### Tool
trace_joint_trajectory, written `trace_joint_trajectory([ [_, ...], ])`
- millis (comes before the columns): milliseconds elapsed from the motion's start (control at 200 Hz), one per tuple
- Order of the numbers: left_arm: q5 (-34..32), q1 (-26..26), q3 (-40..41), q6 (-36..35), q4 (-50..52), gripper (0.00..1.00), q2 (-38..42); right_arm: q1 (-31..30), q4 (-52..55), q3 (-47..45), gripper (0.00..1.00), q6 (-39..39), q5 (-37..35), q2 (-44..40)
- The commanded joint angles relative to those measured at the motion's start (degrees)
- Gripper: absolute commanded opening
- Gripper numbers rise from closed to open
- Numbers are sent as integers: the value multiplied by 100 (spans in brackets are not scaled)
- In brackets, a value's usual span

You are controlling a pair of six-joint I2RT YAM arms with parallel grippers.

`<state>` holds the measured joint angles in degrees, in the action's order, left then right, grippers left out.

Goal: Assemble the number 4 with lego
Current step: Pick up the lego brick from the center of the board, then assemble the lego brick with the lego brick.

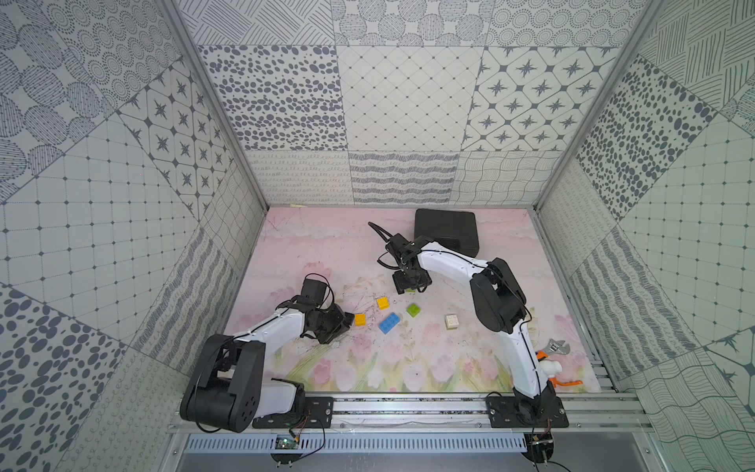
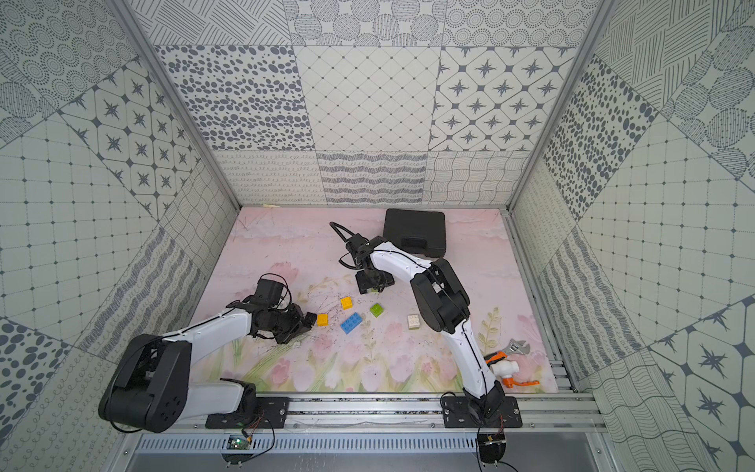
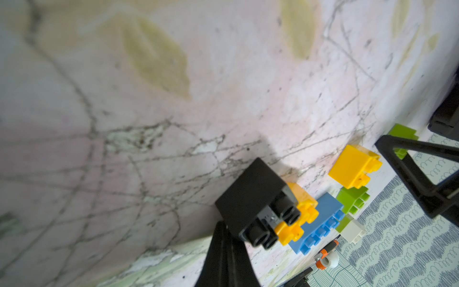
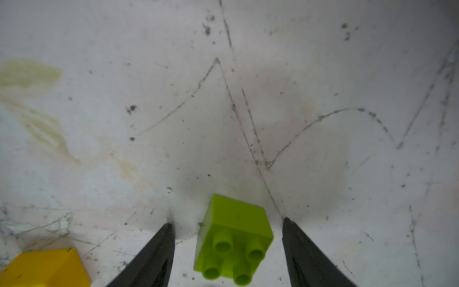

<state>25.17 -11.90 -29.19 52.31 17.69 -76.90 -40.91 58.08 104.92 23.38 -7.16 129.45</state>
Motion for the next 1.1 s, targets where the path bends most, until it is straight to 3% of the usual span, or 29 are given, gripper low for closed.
trace_joint_trajectory([
  [0,-926,7,114,-99,831,0,-141,-26,-142,15,70,476,-93,-268],
  [85,-931,4,124,-107,829,0,-141,-28,-63,163,61,588,-201,-190],
  [215,-935,6,131,-116,831,0,-125,-35,40,262,37,620,-279,-117],
  [410,-928,6,138,-123,661,0,-147,-132,133,204,19,463,-475,-284],
  [635,-898,12,142,-133,656,0,-150,-725,-360,-204,19,-381,150,-1087],
  [766,-886,7,155,-125,614,0,-153,-1045,-221,-133,20,-266,496,-1012],
  [1096,-836,-3,150,-149,586,0,-219,-1321,-129,402,19,-262,343,-402],
])
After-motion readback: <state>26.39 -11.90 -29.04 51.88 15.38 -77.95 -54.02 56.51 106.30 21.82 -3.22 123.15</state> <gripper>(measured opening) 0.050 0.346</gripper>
